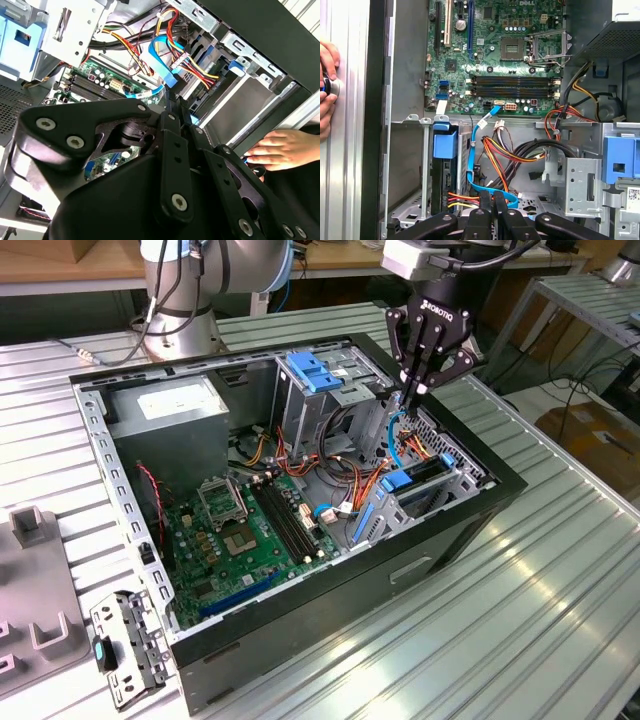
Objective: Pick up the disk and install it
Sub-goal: 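Insert the second disk wire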
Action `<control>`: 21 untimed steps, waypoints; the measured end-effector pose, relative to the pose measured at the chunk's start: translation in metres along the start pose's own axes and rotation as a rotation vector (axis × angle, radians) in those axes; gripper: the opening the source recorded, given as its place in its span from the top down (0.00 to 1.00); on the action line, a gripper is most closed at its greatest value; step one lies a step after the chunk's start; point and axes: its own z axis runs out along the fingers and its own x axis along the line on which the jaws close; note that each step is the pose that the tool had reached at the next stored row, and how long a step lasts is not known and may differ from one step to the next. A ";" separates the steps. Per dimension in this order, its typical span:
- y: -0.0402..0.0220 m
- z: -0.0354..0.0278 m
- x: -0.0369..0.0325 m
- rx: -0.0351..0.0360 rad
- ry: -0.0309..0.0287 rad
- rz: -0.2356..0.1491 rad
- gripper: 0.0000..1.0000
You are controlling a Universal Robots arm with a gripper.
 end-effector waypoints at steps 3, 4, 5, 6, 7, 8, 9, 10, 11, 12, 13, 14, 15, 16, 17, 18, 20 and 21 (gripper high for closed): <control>0.0000 0.0000 0.0000 0.0000 0.0000 0.000 0.82; 0.0000 0.0001 0.0000 0.0000 -0.0001 0.000 0.82; 0.0000 0.0000 0.0000 0.0000 0.0000 0.000 0.82; 0.0000 0.0000 0.0000 0.0000 0.0000 0.000 0.82; 0.0000 0.0000 0.0000 0.0000 0.0000 0.000 0.82; 0.0000 0.0000 0.0000 0.0000 0.0000 0.000 0.82; 0.0000 0.0000 0.0000 0.0000 0.0001 0.000 0.82; 0.0000 -0.0002 -0.0013 -0.0001 0.0032 0.000 0.82; 0.0000 -0.0002 -0.0020 -0.0002 0.0066 0.000 0.82; 0.0000 -0.0003 -0.0033 -0.0003 0.0131 0.001 0.82; -0.0001 -0.0006 -0.0048 -0.0004 0.0223 0.001 0.82; -0.0003 -0.0008 -0.0067 -0.0006 0.0334 0.001 0.82; -0.0011 -0.0009 -0.0083 -0.0009 0.0437 0.001 0.82; -0.0022 -0.0010 -0.0101 -0.0012 0.0548 0.001 0.82; -0.0038 -0.0009 -0.0118 -0.0016 0.0617 0.002 0.82; -0.0058 -0.0007 -0.0140 -0.0022 0.0659 0.002 0.82; -0.0092 0.0004 -0.0189 -0.0040 0.0680 0.001 0.82; -0.0097 0.0021 -0.0239 -0.0043 0.0733 0.002 0.82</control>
